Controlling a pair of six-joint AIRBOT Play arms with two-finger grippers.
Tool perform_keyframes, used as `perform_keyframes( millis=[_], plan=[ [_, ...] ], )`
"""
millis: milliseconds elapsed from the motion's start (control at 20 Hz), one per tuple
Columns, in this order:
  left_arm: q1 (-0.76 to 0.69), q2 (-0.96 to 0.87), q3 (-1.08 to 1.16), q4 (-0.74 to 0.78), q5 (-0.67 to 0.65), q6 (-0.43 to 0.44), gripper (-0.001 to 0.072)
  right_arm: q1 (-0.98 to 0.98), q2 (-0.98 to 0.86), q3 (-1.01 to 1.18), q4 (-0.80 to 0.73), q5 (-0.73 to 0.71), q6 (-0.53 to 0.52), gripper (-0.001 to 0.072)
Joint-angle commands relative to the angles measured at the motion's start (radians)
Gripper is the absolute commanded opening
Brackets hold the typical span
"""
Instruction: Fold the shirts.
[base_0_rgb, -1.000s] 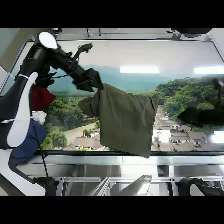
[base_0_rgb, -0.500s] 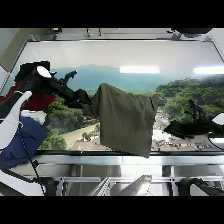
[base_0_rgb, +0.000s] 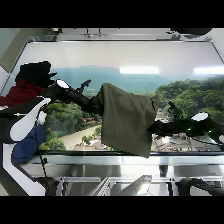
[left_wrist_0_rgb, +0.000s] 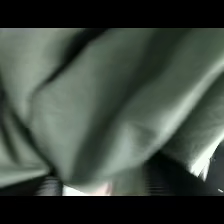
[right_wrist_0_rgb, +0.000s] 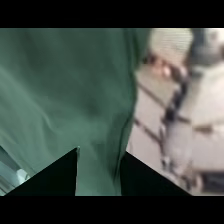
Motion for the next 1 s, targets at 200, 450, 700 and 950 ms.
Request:
perform_keyframes(
  millis=[200, 450, 700, 950],
  plan=[
    [-0.004, -0.004, 0.122, -0.086, -0.147, 0.011, 0.0008, 0.047, -0.017, 0.037, 0.061, 0.104, -0.117, 0.0015],
    [0.024, 0.105, 0.282, -0.100, -0.299, -0.074, 0.0008, -0.048, 0.137, 0.270, 0.060, 0.285, -0.085, 0.0015],
    [0.054, 0.354, 0.457, -0.125, -0.349, -0.106, 0.0009, -0.290, 0.419, 0.624, 0.124, 0.330, -0.047, 0.0015],
    [0.032, 0.608, 0.661, -0.246, -0.303, -0.105, 0.0019, -0.405, 0.692, 0.815, 0.270, 0.266, -0.075, 0.0015]
  ],
)
